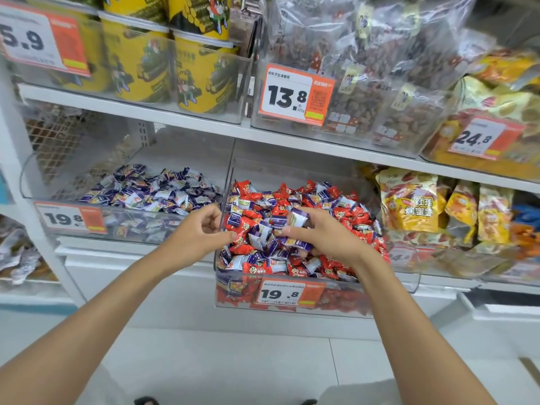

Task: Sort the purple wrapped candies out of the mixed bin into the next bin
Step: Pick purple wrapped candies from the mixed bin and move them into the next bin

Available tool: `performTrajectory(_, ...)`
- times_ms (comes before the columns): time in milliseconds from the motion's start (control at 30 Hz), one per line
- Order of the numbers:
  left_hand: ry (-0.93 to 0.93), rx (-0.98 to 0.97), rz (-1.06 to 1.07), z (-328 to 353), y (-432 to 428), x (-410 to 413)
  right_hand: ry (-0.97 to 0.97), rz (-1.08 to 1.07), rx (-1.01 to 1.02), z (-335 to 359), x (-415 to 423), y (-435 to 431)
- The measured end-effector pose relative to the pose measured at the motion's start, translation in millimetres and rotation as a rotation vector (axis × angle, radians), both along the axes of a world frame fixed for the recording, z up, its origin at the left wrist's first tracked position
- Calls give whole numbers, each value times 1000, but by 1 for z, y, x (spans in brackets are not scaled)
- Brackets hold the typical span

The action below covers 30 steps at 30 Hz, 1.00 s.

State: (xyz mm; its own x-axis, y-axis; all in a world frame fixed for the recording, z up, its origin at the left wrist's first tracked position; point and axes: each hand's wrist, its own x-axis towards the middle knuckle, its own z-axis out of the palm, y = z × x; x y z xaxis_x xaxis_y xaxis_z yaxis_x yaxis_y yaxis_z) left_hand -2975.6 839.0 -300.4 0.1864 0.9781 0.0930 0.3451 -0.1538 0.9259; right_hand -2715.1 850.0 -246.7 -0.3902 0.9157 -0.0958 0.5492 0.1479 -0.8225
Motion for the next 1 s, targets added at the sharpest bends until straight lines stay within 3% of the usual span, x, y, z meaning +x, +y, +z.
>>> performTrajectory(167, -64, 9, 8, 4, -1, 2, 191, -97, -107, -3, 12, -3)
performTrajectory(267, 29, 177, 103, 15, -7, 11, 192, -115, -33, 0, 19, -6)
performTrajectory(367, 351, 478, 164, 33, -5, 29, 193, -197, 28, 1, 25, -3)
performTrajectory(433, 572, 563, 55, 43, 1, 46, 178, -244, 57, 0, 29, 0)
performTrajectory(567, 1170, 337, -124, 47, 26, 71, 142, -203, 126, 3, 38, 0)
performTrajectory(633, 1316, 227, -163, 46, 35, 81, 144, -186, 143, 3, 40, 1)
performTrajectory(767, 1300, 66, -260, 31, 36, 101, 121, -212, 142, -1, 44, 5)
performTrajectory(1000, 943, 95, -308, 48, 45, 87, 87, -229, 110, -11, 63, 7)
